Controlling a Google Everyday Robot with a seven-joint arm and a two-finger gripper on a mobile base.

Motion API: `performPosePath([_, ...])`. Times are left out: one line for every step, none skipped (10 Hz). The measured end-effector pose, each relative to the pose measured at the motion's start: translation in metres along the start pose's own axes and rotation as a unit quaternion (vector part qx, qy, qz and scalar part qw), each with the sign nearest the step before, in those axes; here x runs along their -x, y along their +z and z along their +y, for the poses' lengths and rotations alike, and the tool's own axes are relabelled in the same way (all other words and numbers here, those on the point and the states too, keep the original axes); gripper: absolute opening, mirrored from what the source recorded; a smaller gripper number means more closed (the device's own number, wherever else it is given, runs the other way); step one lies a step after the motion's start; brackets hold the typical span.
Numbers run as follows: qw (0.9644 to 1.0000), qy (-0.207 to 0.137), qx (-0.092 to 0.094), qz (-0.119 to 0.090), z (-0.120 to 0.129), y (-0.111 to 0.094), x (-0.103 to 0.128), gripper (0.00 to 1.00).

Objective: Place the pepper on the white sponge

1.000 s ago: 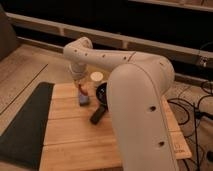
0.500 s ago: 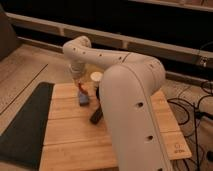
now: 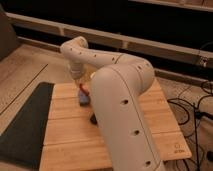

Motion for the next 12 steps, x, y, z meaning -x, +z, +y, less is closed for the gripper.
performPosePath([0.9999, 0.001, -0.005, 0.011, -0.004, 0.004, -0.002, 0.01])
performPosePath([0.9998, 0.003, -0.008, 0.016, -0.007, 0.006, -0.003, 0.07])
performPosePath([0.9997, 0.007, -0.011, 0.022, -0.012, 0.007, -0.004, 0.17])
performPosePath([0.9995, 0.01, -0.012, 0.026, -0.014, 0.008, -0.004, 0.27])
performPosePath([0.9995, 0.01, -0.013, 0.028, -0.014, 0.009, -0.002, 0.35])
performPosePath([0.9994, 0.008, -0.012, 0.03, -0.011, 0.009, 0.001, 0.47])
performPosePath([0.9995, 0.006, -0.011, 0.031, -0.009, 0.01, 0.004, 0.57])
performPosePath([0.9995, 0.004, -0.009, 0.031, -0.007, 0.011, 0.007, 0.67])
performPosePath([0.9995, 0.001, -0.006, 0.03, -0.004, 0.011, 0.011, 0.75])
performPosePath([0.9996, -0.003, -0.001, 0.029, 0.001, 0.013, 0.016, 0.79])
performPosePath([0.9996, -0.005, 0.003, 0.029, 0.004, 0.015, 0.018, 0.79])
performPosePath([0.9996, -0.005, 0.007, 0.028, 0.005, 0.016, 0.02, 0.79])
